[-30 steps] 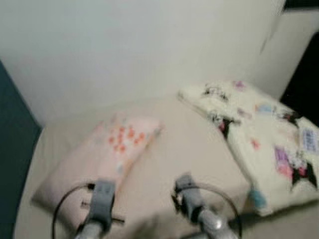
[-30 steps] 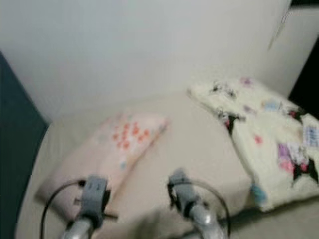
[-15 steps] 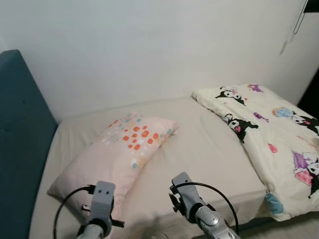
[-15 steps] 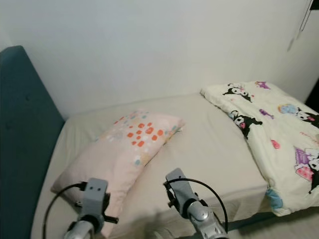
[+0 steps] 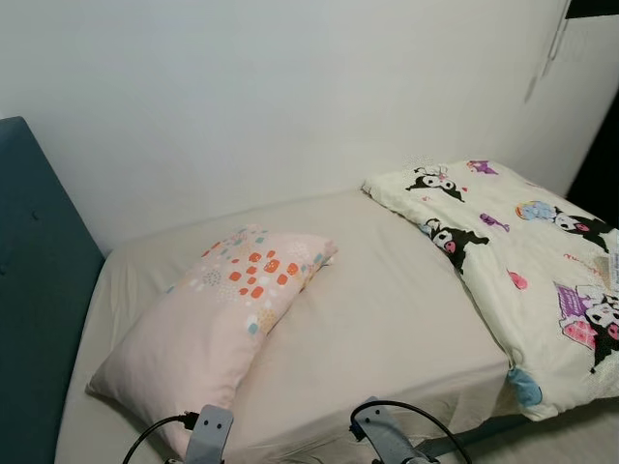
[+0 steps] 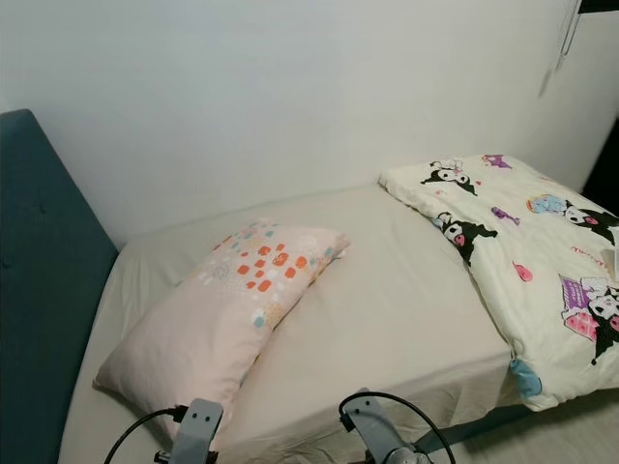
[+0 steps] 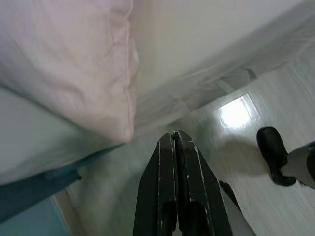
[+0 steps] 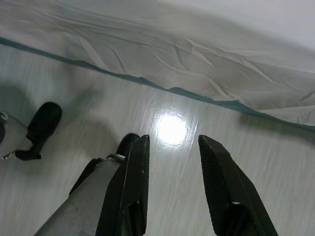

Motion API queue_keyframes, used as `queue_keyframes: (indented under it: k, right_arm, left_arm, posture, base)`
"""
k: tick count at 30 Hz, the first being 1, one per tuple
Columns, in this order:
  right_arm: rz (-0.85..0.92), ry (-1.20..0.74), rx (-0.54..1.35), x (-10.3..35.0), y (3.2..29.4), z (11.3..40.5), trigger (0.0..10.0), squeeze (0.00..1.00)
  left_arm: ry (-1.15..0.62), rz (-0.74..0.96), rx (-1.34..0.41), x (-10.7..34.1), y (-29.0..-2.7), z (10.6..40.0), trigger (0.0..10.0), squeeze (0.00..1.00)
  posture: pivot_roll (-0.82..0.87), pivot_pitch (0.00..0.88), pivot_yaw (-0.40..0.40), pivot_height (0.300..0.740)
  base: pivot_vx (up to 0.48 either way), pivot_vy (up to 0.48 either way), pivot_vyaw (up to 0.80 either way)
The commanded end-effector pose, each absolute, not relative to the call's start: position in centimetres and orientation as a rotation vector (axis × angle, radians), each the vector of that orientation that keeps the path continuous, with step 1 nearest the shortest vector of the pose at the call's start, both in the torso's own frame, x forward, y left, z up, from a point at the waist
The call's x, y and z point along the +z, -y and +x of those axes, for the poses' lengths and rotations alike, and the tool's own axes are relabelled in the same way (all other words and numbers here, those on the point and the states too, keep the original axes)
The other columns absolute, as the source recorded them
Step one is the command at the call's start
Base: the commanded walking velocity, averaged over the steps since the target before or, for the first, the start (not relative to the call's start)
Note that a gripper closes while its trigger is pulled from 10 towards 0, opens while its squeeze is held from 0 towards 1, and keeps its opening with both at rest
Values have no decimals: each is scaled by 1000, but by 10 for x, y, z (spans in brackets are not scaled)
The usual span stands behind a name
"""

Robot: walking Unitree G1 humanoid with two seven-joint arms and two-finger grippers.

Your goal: Clean up the room

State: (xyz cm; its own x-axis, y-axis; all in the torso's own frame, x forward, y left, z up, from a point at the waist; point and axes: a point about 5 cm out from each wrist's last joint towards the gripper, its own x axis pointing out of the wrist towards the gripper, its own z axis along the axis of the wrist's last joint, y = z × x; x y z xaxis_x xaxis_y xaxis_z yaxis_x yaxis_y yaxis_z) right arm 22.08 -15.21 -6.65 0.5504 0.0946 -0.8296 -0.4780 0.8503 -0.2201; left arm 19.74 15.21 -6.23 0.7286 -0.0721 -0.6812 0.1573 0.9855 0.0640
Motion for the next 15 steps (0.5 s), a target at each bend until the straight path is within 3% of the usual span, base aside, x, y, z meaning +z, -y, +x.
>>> queue_keyframes:
  k: [1,15]
  right_arm:
    - [-437,-913,371,-66,144,222,10000,0]
    - [-355,-989,328,-77,143,204,10000,0]
  left_arm:
    - [-751,124,-102,-64,-157,198,10000,0]
    - [-824,168,-158,-76,-151,185,10000,0]
  posture:
    - [-82,0,46,738]
    - [-120,0,79,738]
  base:
    - [0,0,0]
    - [0,0,0]
